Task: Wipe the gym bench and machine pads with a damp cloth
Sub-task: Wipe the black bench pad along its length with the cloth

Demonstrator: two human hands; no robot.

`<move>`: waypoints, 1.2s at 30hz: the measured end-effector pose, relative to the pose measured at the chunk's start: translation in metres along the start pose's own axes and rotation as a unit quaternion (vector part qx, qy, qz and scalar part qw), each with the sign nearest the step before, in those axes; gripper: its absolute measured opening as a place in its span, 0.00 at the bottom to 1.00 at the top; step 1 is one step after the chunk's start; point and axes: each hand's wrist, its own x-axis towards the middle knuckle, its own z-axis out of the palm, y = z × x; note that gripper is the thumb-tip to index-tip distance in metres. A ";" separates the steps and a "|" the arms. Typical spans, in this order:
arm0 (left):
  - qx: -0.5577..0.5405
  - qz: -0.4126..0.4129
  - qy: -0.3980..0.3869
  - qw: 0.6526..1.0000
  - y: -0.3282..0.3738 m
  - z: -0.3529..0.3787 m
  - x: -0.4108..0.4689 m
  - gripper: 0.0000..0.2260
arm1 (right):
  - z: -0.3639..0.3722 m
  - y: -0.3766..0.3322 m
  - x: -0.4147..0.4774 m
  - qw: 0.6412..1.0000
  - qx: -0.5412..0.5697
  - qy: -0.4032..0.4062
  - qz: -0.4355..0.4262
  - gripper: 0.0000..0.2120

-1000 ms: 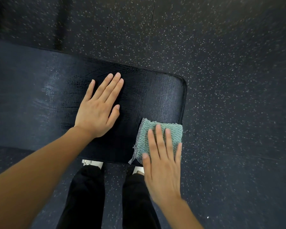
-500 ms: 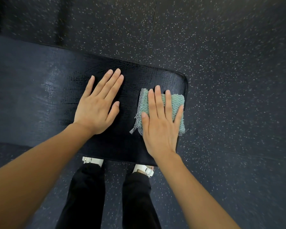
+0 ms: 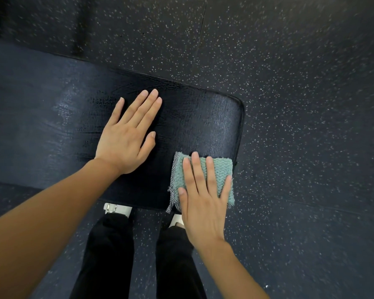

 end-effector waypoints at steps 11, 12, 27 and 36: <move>-0.009 0.002 -0.006 1.000 -0.001 0.000 0.000 0.28 | -0.015 0.005 0.074 1.000 0.006 0.018 0.019 0.26; -0.011 0.003 -0.005 1.000 -0.001 0.001 -0.001 0.28 | -0.014 0.005 0.069 1.000 0.003 0.018 0.017 0.26; -0.010 -0.009 0.011 1.000 0.003 0.005 -0.004 0.27 | -0.001 -0.002 0.000 0.999 -0.034 -0.006 -0.015 0.32; -0.013 -0.081 0.019 0.996 0.043 0.012 -0.018 0.27 | -0.015 0.041 0.066 0.996 -0.009 0.018 -0.090 0.27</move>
